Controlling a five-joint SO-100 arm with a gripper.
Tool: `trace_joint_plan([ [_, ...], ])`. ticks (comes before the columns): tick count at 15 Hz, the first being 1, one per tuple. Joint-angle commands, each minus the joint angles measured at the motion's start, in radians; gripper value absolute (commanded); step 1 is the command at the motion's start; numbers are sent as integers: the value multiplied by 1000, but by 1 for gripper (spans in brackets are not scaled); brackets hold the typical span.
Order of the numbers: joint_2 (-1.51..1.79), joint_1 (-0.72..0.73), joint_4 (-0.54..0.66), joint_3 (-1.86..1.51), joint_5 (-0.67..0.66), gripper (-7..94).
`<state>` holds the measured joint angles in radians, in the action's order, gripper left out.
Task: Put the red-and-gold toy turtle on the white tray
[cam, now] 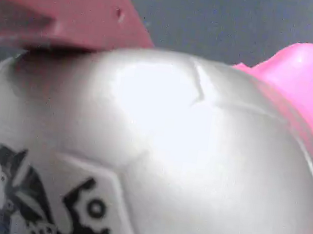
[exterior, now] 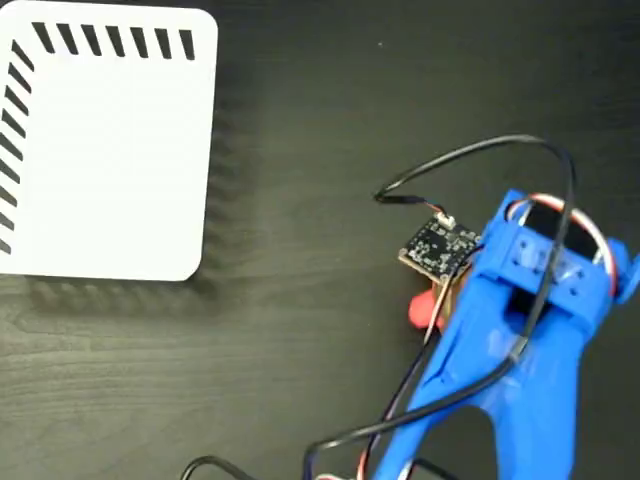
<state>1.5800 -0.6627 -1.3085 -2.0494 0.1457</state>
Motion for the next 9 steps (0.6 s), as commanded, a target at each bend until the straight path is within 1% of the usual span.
trace_joint_plan([
  [1, 149, 21, -193, 235, -26, 0],
  [3, 184, 58, -307, 422, -29, 0],
  [6, 222, 129, -413, 565, -18, 0],
  [8, 230, 193, -417, 569, -3, 0],
  [9, 233, 264, -413, 572, 11, 0],
])
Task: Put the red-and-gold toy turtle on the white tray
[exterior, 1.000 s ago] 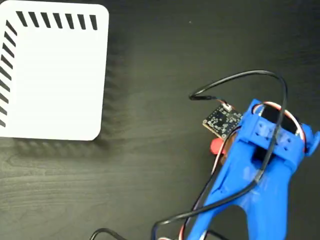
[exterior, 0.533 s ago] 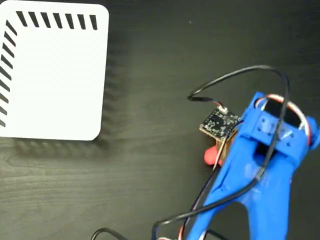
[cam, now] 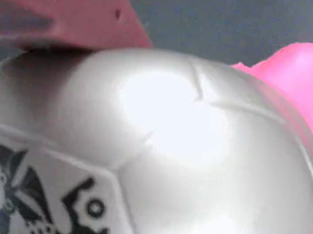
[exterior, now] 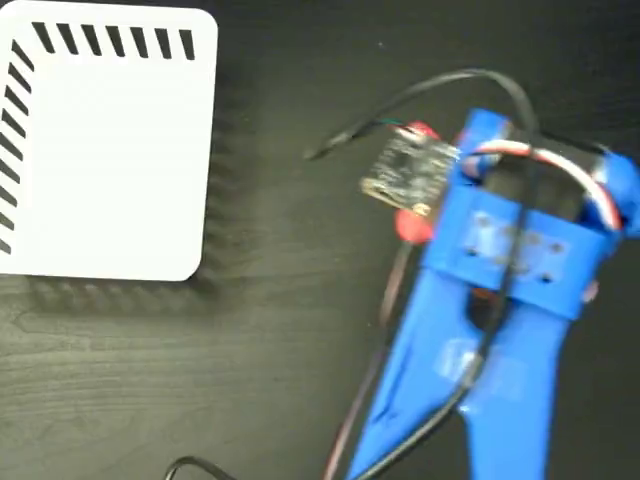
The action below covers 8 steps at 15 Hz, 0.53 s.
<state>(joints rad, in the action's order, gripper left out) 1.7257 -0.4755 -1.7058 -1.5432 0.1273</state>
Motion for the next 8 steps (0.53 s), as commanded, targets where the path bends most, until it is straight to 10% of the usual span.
trace_joint_plan([
  [1, 92, 183, 14, 81, 52, 0],
  [8, -74, 752, 247, 281, 129, 0],
])
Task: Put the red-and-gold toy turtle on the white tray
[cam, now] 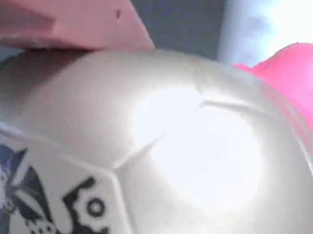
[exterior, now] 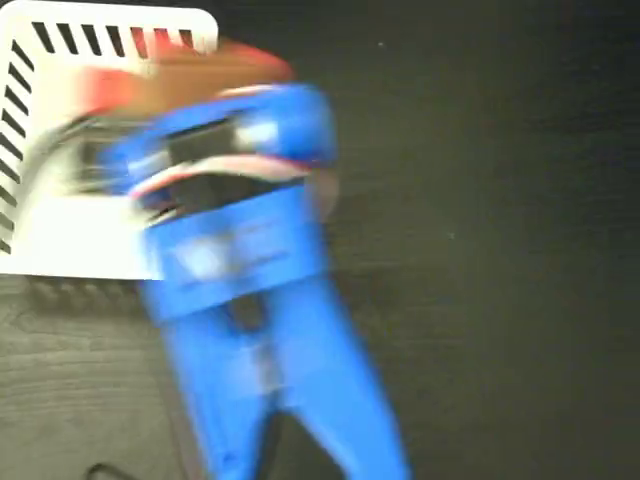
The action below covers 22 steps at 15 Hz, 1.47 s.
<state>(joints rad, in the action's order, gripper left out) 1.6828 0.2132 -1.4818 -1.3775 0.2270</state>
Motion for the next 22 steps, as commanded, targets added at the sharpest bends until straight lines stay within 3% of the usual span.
trace_joint_plan([
  [1, -106, 75, 26, 155, 41, 0],
  [6, -419, 95, 135, 278, -11, 0],
  [15, -606, 183, 97, 514, 23, 1],
  [19, -607, 178, -12, 515, 26, 19],
  [22, -604, 164, -54, 512, 18, 22],
])
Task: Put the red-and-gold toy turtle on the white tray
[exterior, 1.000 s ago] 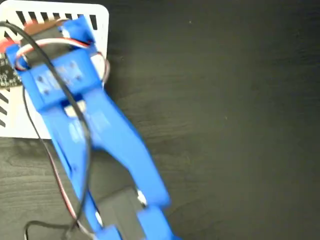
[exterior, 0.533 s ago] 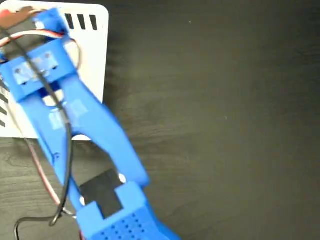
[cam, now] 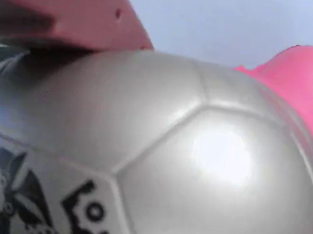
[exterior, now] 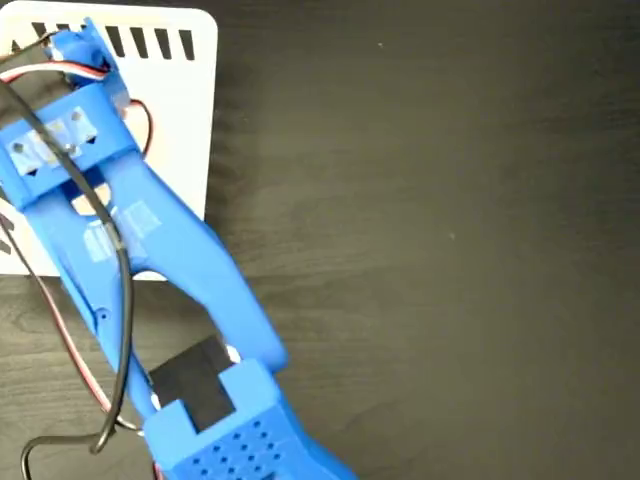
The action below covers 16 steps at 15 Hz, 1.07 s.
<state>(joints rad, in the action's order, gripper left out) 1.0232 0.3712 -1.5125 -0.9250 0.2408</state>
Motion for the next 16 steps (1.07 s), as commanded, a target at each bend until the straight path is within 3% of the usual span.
trace_joint_plan([
  [1, 54, 2, -26, 58, 3, 22],
  [4, 58, -17, -26, 11, -18, 29],
  [7, 64, -20, -26, -64, -48, 51],
  [9, 67, -20, -25, -83, -61, 59],
  [16, 101, -15, -23, -109, -64, 59],
])
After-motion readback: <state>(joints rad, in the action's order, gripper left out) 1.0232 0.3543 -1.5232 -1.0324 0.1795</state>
